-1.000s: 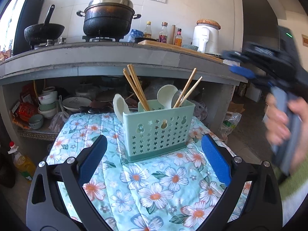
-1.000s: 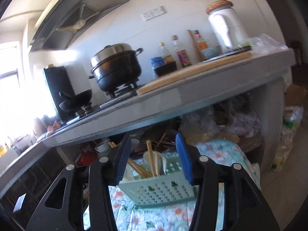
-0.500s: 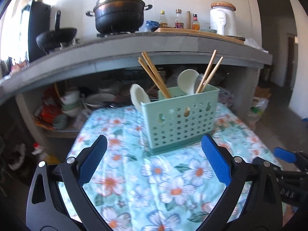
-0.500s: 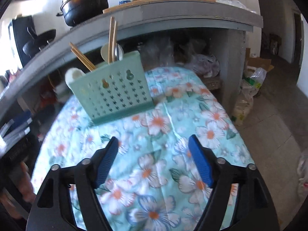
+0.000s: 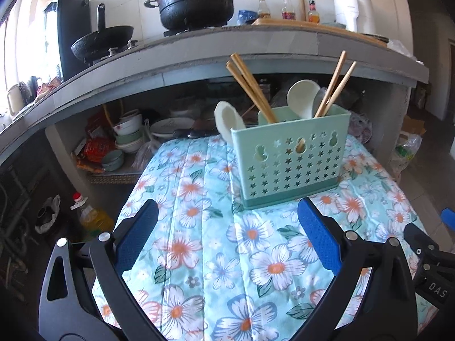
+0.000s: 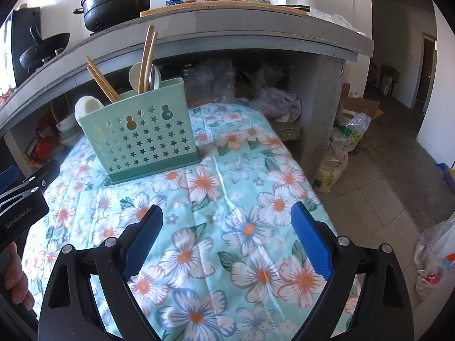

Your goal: Organize utensils

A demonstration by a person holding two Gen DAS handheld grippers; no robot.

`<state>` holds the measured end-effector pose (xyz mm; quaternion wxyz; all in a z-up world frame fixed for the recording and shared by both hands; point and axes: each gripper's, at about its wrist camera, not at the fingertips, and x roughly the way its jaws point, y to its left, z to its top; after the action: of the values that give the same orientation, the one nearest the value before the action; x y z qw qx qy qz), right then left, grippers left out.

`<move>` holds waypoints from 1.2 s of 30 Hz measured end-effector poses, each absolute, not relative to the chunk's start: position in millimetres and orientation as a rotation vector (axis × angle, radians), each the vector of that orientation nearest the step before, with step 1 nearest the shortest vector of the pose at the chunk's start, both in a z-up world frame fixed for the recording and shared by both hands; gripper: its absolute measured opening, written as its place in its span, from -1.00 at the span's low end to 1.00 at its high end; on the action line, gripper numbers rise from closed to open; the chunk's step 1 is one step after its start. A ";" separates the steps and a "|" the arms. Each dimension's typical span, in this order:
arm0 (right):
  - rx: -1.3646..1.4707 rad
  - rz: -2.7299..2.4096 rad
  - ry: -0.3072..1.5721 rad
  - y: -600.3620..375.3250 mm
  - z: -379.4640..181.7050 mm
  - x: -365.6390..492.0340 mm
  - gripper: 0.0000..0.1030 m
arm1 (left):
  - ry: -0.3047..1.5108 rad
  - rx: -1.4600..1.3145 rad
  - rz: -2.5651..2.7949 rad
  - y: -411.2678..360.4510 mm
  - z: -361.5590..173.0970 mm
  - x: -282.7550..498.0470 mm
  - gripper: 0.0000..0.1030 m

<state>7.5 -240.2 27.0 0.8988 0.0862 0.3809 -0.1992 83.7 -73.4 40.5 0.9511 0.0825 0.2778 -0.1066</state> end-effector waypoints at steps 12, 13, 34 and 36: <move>0.087 -0.401 0.822 -228.1 34.9 23.3 0.76 | 0.598 0.198 -0.070 -65.9 32.1 90.8 0.83; 0.084 -0.400 0.824 -227.1 35.1 24.0 0.76 | 0.598 0.195 -0.066 -64.7 33.1 91.2 0.83; 0.034 -0.373 0.825 -214.6 46.7 35.8 0.77 | 0.630 0.127 -0.035 -39.1 40.7 95.5 0.83; 0.032 -0.371 0.823 -213.8 47.9 36.6 0.77 | 0.632 0.125 -0.025 -35.9 40.3 96.1 0.83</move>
<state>36.6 -213.8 47.9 0.8996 0.0153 0.3978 -0.1794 96.1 -35.9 40.3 0.9486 0.0612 0.3104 -0.0125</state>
